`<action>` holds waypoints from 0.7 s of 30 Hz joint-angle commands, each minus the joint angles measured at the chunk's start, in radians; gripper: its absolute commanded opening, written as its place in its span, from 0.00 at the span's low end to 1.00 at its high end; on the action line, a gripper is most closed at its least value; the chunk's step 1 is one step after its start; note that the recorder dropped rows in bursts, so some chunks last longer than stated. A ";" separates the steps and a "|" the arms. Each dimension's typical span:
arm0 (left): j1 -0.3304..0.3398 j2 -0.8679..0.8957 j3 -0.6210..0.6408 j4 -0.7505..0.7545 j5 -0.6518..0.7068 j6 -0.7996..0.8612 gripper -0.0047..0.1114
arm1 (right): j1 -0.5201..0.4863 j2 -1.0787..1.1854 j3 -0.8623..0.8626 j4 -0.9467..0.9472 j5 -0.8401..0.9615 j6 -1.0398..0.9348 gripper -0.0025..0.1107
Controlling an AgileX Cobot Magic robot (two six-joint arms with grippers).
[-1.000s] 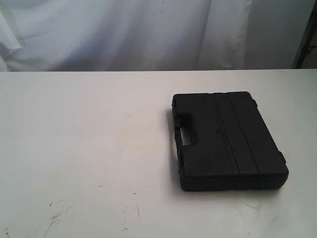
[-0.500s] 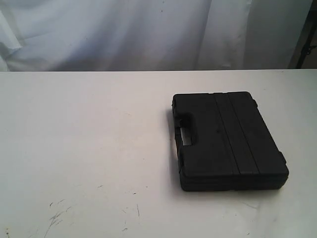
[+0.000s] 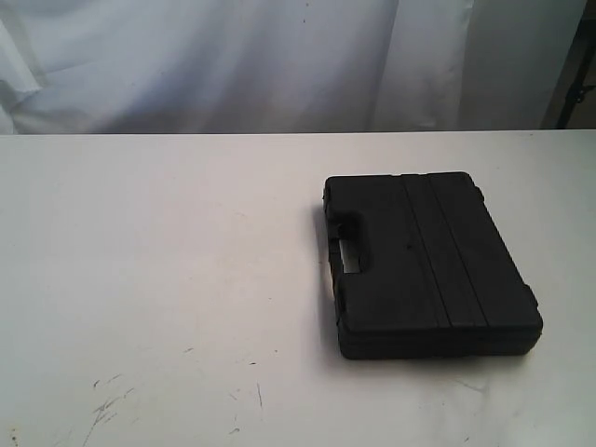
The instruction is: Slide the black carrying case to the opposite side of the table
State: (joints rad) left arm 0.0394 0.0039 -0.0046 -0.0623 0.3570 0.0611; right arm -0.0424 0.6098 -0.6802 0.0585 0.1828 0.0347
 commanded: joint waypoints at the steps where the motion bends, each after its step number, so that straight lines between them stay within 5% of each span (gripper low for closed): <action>1: 0.001 -0.004 0.005 -0.003 -0.016 -0.001 0.04 | 0.061 0.154 -0.086 0.013 0.170 -0.005 0.02; 12: 0.001 -0.004 0.005 -0.003 -0.016 -0.001 0.04 | 0.142 0.447 -0.107 0.161 0.616 -0.012 0.02; 21: 0.001 -0.004 0.005 -0.003 -0.016 -0.001 0.04 | 0.142 0.453 -0.107 0.280 0.492 -0.019 0.02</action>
State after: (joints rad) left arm 0.0394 0.0039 -0.0046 -0.0623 0.3570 0.0611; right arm 0.0973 1.0636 -0.7834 0.2868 0.7308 0.0259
